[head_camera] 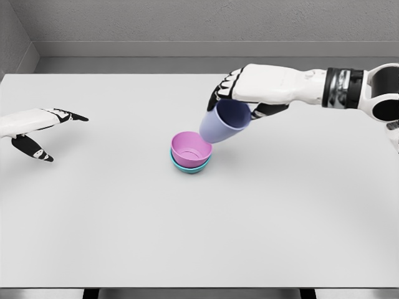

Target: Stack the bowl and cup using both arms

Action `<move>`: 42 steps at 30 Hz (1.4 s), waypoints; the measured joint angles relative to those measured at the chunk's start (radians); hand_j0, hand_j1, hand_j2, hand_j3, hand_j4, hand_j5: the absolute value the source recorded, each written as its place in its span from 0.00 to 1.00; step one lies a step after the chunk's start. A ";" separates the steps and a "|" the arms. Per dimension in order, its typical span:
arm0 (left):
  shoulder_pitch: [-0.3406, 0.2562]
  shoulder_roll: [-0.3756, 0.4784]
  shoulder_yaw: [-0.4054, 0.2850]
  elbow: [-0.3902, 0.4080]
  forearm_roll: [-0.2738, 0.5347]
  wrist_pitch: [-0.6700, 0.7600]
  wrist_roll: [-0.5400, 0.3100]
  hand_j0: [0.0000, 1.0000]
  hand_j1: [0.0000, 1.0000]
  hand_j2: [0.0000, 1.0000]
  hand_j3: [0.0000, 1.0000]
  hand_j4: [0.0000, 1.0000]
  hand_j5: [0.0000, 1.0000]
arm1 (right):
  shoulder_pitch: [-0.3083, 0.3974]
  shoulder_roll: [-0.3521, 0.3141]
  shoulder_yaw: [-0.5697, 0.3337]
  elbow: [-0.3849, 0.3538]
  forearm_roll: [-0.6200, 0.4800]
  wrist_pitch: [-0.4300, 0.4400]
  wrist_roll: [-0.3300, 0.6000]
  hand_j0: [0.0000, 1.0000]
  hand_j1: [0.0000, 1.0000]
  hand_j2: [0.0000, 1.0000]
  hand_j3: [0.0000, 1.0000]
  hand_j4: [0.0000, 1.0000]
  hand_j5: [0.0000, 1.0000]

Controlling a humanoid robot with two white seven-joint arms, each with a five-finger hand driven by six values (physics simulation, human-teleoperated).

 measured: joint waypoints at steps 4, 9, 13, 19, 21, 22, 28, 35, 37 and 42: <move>0.000 0.000 0.000 0.001 0.000 0.000 0.000 1.00 1.00 1.00 1.00 1.00 1.00 | -0.008 0.024 0.003 0.001 0.000 0.000 0.000 0.63 0.63 0.63 0.63 0.63 0.63; 0.000 0.000 0.000 0.001 0.000 0.000 0.000 1.00 1.00 1.00 1.00 1.00 1.00 | -0.009 0.048 0.016 0.006 0.003 0.001 0.000 0.63 0.63 0.63 0.63 0.63 0.63; 0.000 0.000 0.000 0.002 0.000 0.000 0.000 1.00 1.00 1.00 1.00 1.00 1.00 | -0.009 0.055 0.028 0.009 0.007 0.001 0.000 0.63 0.63 0.63 0.63 0.63 0.63; 0.000 0.000 0.000 0.002 0.000 0.000 0.000 1.00 1.00 1.00 1.00 1.00 1.00 | -0.009 0.064 0.045 0.018 0.013 0.002 0.000 0.63 0.63 0.63 0.63 0.63 0.63; 0.000 0.000 0.000 0.002 0.000 0.000 0.000 1.00 1.00 1.00 1.00 1.00 1.00 | -0.012 0.071 0.048 0.025 0.014 0.002 0.000 0.63 0.63 0.63 0.63 0.63 0.63; 0.000 0.000 0.000 0.002 0.000 0.000 0.000 1.00 1.00 1.00 1.00 1.00 1.00 | -0.012 0.075 0.049 0.030 0.014 0.002 0.000 0.63 0.63 0.63 0.63 0.63 0.63; 0.000 0.000 0.000 0.002 -0.002 0.000 0.000 1.00 1.00 1.00 1.00 1.00 1.00 | -0.017 0.088 0.051 0.056 0.017 0.012 0.000 0.63 0.63 0.63 0.63 0.63 0.63; 0.000 0.000 0.000 0.002 -0.002 0.000 0.000 1.00 1.00 1.00 1.00 1.00 1.00 | -0.017 0.105 0.062 0.085 0.030 0.017 0.000 0.63 0.63 0.63 0.63 0.63 0.63; 0.000 0.000 0.000 0.002 -0.002 0.000 0.000 1.00 1.00 1.00 1.00 1.00 1.00 | -0.017 0.109 0.066 0.093 0.031 0.017 0.000 0.63 0.63 0.63 0.63 0.63 0.63; 0.000 0.000 0.000 0.002 -0.001 0.000 0.000 1.00 1.00 1.00 1.00 1.00 1.00 | -0.017 0.116 0.076 0.106 0.033 0.018 0.000 1.00 1.00 1.00 1.00 1.00 1.00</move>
